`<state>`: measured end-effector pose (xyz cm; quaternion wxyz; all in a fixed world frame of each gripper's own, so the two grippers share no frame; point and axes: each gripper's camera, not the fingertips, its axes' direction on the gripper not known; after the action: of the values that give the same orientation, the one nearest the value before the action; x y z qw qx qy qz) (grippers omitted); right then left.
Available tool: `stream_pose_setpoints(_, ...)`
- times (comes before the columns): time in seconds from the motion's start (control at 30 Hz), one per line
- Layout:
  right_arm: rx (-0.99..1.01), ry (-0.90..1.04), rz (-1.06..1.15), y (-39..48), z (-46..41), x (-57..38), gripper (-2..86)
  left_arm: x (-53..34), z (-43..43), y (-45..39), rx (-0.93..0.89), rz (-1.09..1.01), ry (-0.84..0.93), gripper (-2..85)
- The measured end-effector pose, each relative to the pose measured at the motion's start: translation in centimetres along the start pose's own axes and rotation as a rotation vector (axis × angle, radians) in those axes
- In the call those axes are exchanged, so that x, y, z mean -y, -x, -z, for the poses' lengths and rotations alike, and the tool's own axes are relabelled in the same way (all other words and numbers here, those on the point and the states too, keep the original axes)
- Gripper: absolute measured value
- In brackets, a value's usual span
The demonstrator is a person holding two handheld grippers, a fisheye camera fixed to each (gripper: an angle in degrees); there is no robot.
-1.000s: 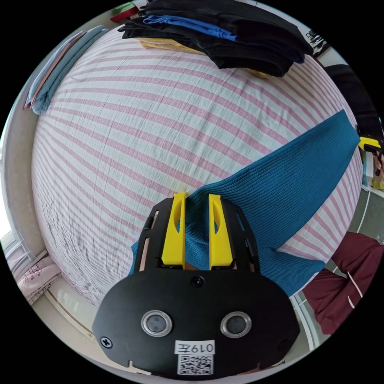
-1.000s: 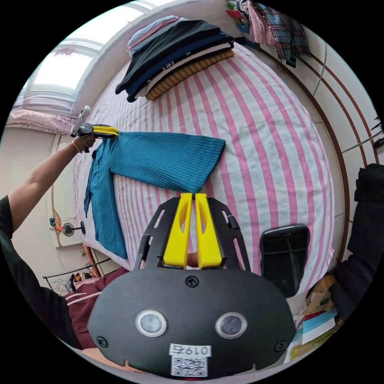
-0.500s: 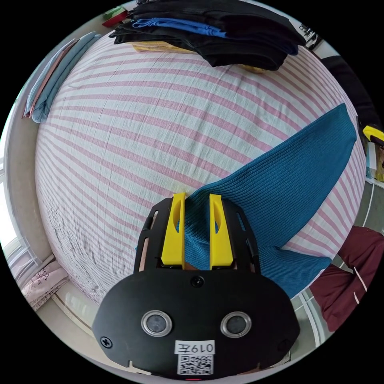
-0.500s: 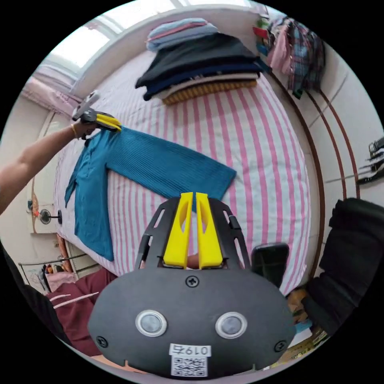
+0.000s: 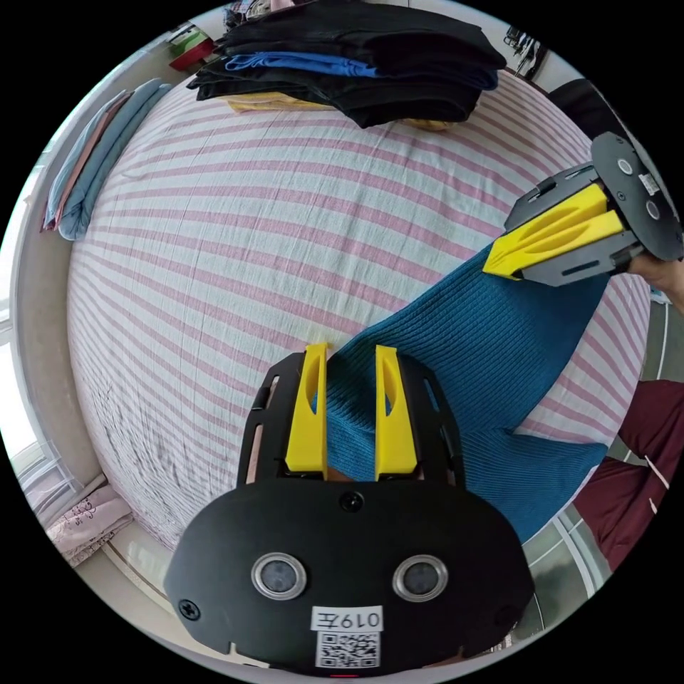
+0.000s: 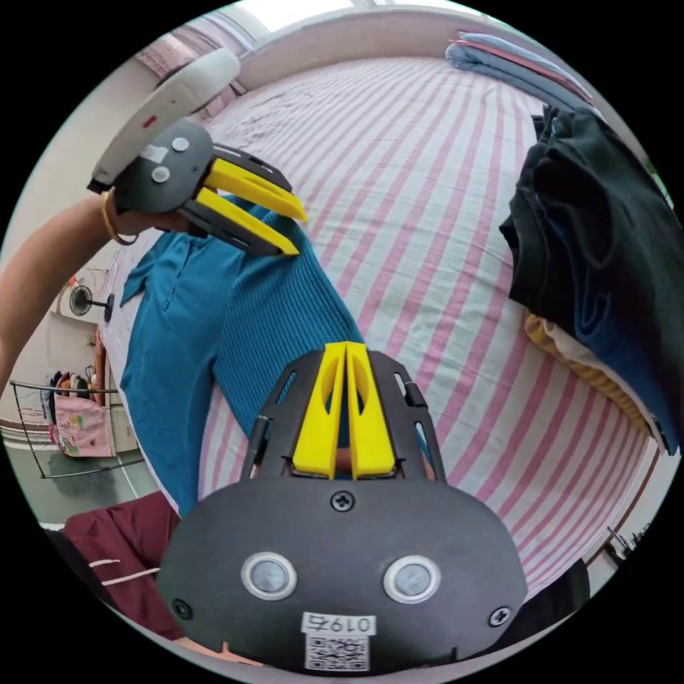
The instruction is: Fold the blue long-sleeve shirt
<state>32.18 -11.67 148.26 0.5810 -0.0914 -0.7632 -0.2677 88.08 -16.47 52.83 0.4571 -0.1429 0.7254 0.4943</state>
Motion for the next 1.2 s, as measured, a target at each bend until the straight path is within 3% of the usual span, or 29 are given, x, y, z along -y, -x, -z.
stream_pose_setpoints(0.27,0.040,-0.013,-0.087,-0.5,-0.2,0.3,-0.7,-4.7,0.4,4.0,-0.159,0.099,-0.113,10.2)
stream_pose_setpoints(0.53,0.096,-0.017,-0.138,-0.6,0.7,0.7,-0.7,-12.0,0.4,8.4,-0.256,0.440,-0.315,7.0)
stream_pose_setpoints(0.63,0.150,-0.103,-0.111,-0.4,2.9,-0.1,-0.6,-15.9,-0.7,8.5,-0.282,0.546,-0.359,5.3)
stream_pose_setpoints(0.77,0.028,-0.241,-0.115,-1.0,6.8,-4.0,0.1,-18.5,-2.4,7.0,-0.264,0.556,-0.308,3.3)
stream_pose_setpoints(0.87,-0.069,-0.238,-0.186,-2.9,8.5,-7.8,0.7,-19.2,-3.7,5.8,-0.241,0.553,-0.270,2.2)
stream_pose_setpoints(1.0,-0.192,-0.121,-0.273,-5.1,9.6,-12.9,1.3,-18.9,-5.7,4.4,-0.132,0.560,-0.143,1.4)
stream_pose_setpoints(1.2,-0.232,-0.036,-0.307,-6.1,10.2,-17.0,4.6,-20.6,-6.5,3.4,-0.101,0.653,-0.153,1.1)
